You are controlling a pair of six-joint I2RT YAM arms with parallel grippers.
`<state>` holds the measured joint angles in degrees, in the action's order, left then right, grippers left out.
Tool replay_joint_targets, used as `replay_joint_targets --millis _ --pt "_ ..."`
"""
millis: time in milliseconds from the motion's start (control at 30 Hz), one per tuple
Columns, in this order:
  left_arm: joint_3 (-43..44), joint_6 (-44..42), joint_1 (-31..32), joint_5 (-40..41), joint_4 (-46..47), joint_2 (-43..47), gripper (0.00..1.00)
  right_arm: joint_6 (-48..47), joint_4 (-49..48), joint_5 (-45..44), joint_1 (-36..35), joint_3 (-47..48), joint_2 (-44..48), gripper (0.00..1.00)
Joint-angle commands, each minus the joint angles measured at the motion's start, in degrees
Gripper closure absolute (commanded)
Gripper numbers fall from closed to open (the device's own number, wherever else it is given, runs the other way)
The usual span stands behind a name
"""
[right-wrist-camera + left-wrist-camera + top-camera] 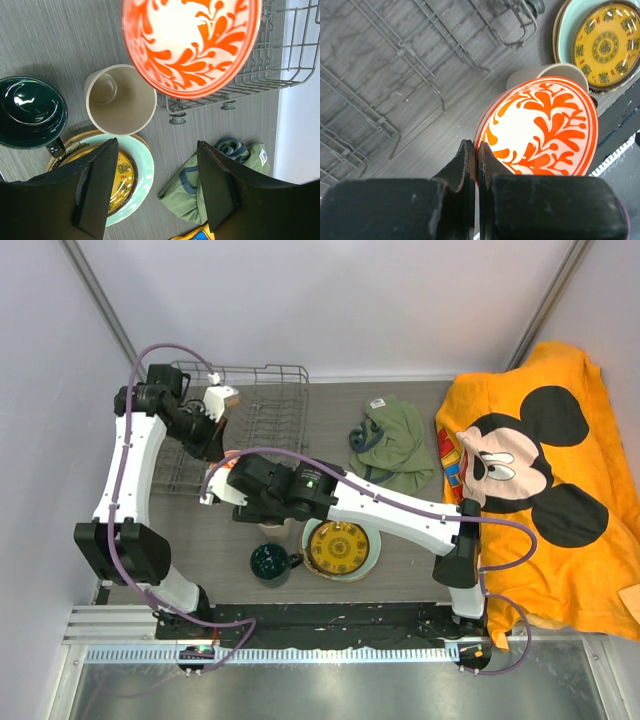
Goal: Unload the mixed dishes from the dish rack
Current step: Pick up the bowl from the dish rack, then place the bowl at the center of the board.
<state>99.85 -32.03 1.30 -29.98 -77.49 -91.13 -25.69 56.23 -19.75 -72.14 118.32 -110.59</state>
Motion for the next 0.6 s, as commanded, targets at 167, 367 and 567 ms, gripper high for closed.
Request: replay_joint_targets --millis 167,367,567 --pt "-7.29 -3.21 -4.11 -5.01 -9.43 7.46 1.0 0.47 -0.5 -2.05 1.65 0.07 4.15 0.32" --pt "-13.97 -4.97 -6.57 -4.3 -7.76 10.8 1.0 0.56 -0.5 -2.14 2.7 -0.11 4.94 0.31" --pt "-20.3 -6.55 -9.38 -3.69 -5.48 12.91 1.0 0.56 -0.5 -2.22 3.67 -0.2 5.38 0.31"
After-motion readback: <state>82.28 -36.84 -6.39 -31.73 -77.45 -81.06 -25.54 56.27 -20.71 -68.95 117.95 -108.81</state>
